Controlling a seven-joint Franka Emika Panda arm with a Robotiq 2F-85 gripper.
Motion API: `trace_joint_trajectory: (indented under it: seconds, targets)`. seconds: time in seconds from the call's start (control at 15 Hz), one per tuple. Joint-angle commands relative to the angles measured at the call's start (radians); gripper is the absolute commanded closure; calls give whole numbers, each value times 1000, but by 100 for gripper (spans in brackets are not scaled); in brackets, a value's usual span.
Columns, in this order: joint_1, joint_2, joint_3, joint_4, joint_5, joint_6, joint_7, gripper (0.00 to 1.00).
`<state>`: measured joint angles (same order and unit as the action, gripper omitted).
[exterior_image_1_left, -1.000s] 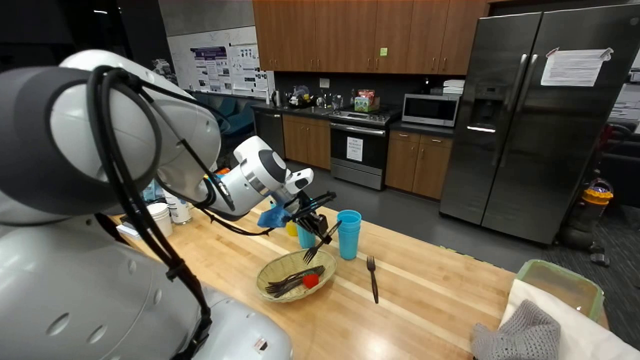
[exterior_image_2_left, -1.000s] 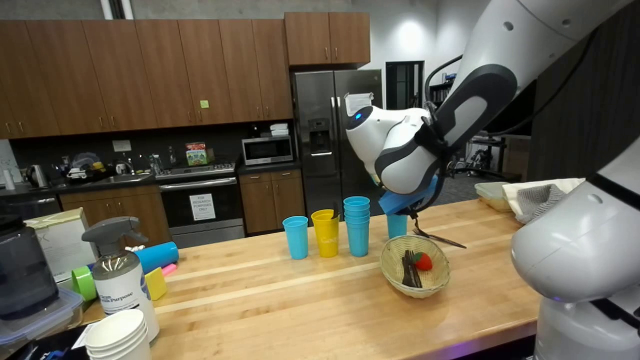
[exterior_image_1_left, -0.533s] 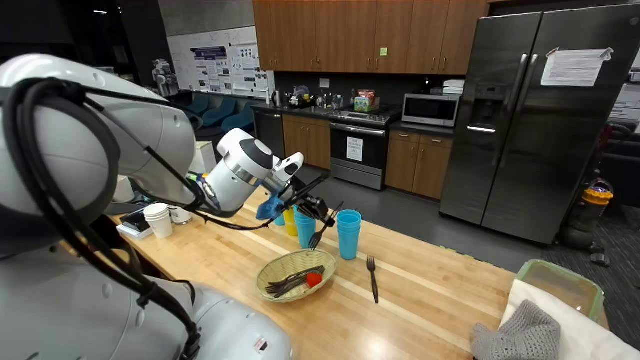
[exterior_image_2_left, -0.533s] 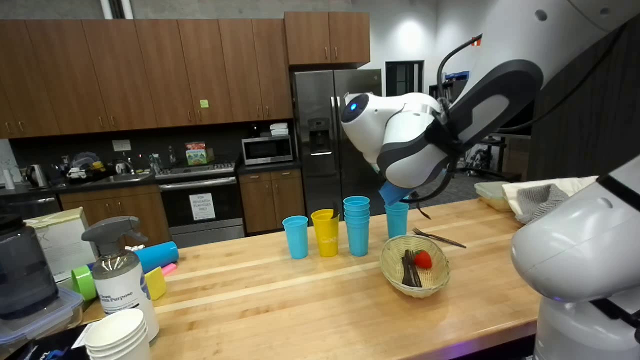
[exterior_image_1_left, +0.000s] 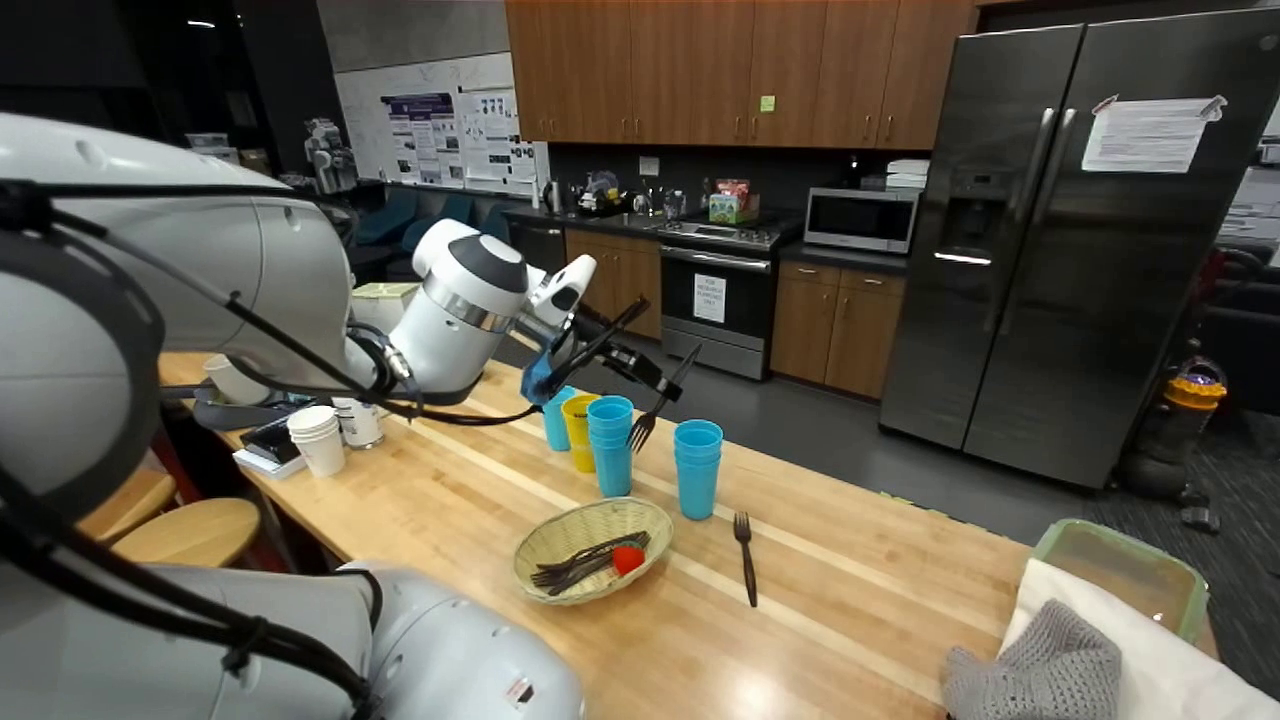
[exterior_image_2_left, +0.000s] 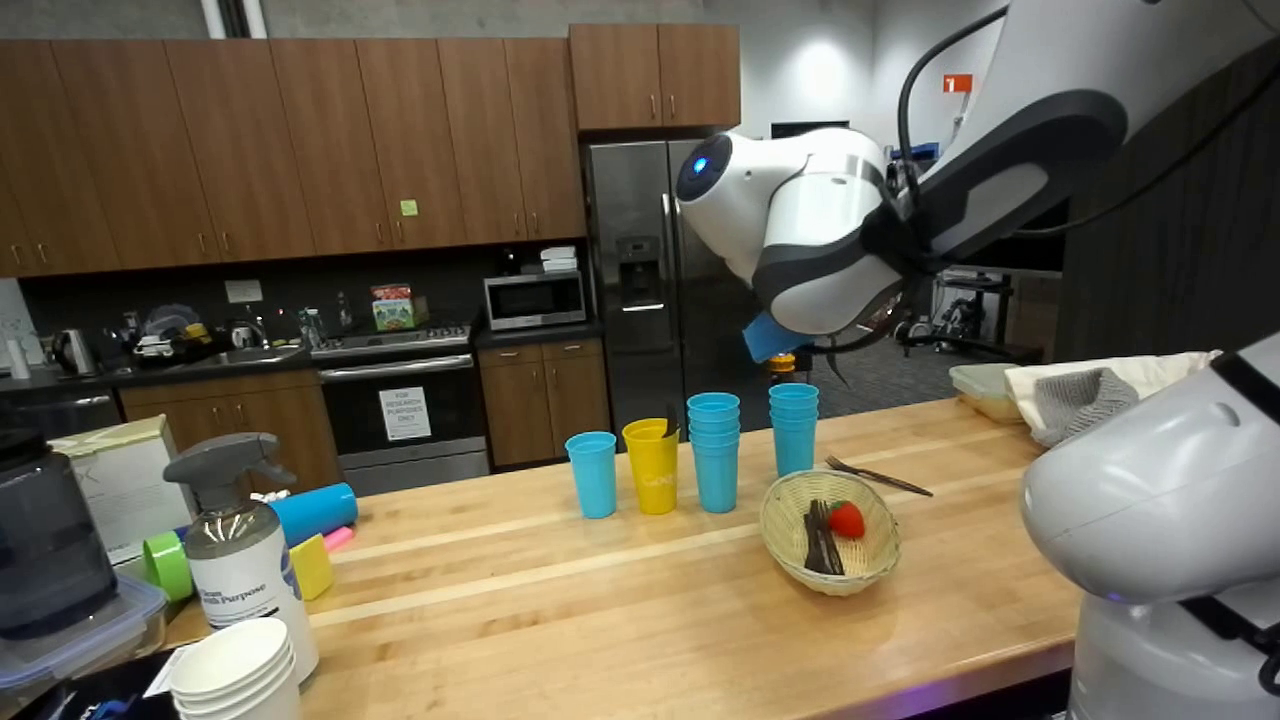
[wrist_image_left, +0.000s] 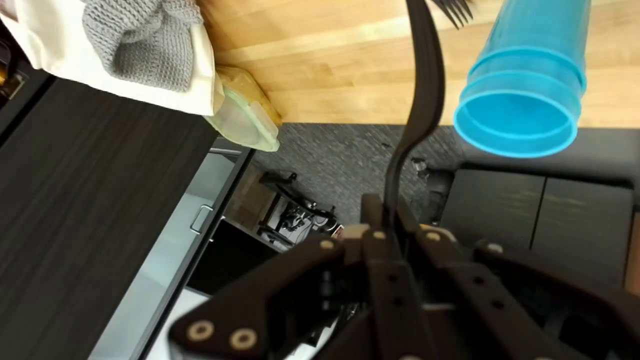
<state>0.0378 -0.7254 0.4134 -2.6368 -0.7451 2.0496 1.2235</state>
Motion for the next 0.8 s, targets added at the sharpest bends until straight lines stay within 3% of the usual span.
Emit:
trace_joint_trajectory:
  seconds: [0.0, 0.33, 0.73]
  targets:
    - [-24, 22, 19, 60, -62, -33, 147, 100]
    - [-48, 109, 57, 137, -161, -114, 400, 100]
    - [3, 294, 49, 249, -264, -280, 586, 100]
